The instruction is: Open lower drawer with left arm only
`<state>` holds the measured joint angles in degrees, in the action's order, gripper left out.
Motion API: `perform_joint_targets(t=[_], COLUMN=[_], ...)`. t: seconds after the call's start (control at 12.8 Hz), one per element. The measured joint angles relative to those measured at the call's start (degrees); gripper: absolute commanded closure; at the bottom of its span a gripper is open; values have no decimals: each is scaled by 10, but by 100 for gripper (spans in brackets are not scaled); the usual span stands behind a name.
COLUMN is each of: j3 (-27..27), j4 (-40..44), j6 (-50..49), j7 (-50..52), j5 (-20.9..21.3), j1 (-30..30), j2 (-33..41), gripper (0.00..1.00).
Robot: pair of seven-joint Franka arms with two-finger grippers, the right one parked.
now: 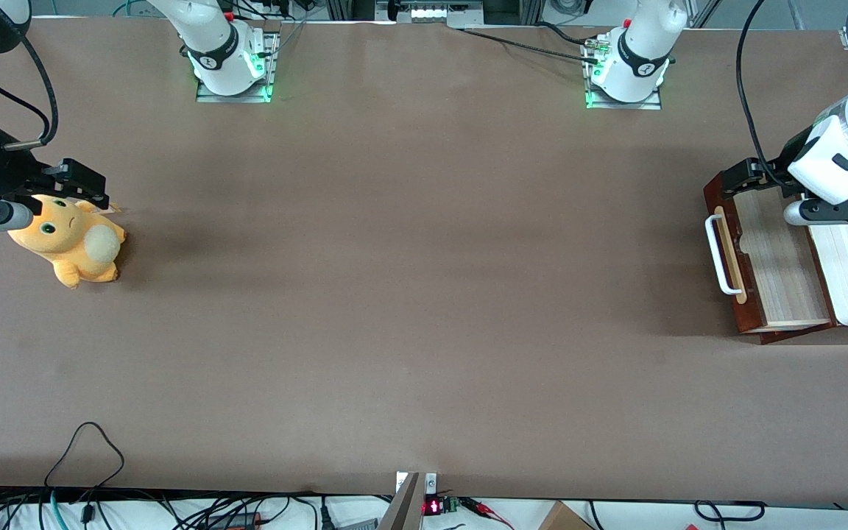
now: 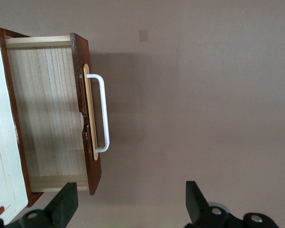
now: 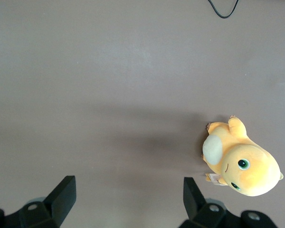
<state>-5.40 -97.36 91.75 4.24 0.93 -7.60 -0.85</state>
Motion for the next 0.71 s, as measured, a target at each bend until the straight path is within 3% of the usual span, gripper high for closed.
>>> perform_joint_targets(t=[0.71], j3=[0], j4=[7], j6=[3], j7=[-2], j5=[0], j1=[-2], j2=[0], gripper=[0])
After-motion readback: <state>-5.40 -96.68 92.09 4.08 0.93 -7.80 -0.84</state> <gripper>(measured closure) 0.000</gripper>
